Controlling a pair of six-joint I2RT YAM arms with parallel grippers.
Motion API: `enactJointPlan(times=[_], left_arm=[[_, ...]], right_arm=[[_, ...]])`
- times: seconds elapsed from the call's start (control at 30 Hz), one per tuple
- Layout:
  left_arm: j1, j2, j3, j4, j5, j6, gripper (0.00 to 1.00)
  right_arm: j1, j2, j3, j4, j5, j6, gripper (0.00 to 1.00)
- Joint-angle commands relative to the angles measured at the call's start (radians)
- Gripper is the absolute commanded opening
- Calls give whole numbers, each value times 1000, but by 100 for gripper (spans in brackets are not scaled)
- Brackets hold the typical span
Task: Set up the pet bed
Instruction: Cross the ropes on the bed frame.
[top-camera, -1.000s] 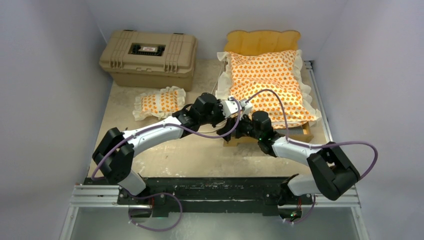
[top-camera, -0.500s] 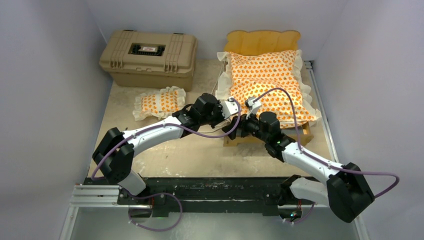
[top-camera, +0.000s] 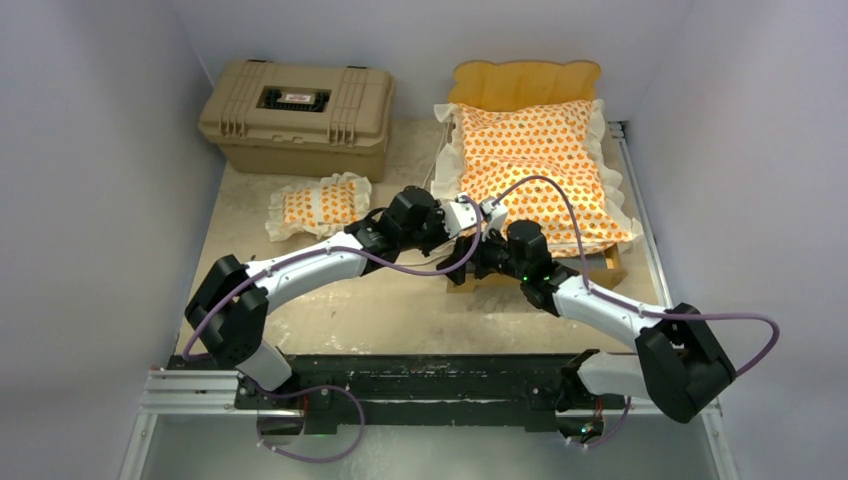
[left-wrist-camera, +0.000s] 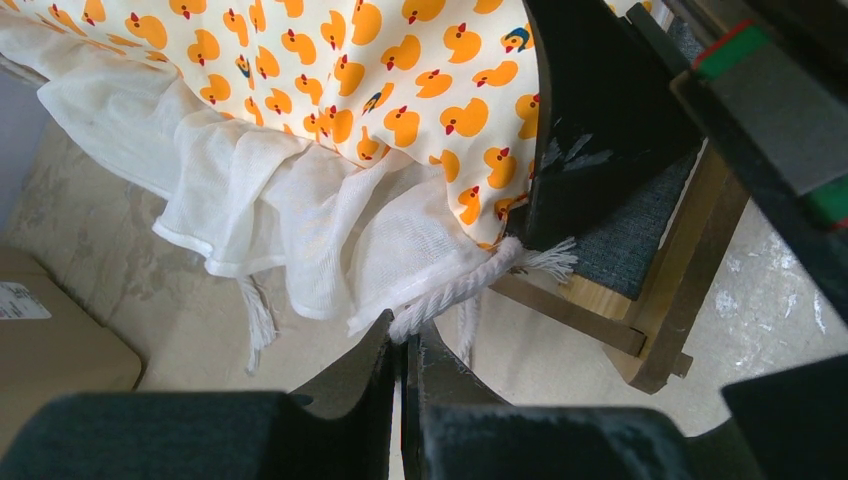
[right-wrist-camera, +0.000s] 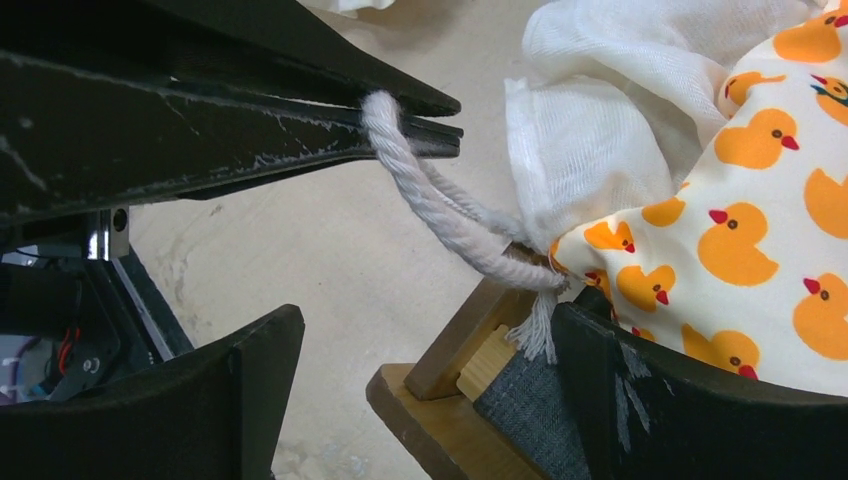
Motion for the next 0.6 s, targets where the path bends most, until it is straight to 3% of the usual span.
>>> enactJointPlan(times=[0.0,0.57], left_arm=[[-3,6,43,16,6,16,0],[-7,7,47,17,38,14,0]], right_arm=[[16,9,60,44,-2,26,99],[23,103,34,174,73,157,99]])
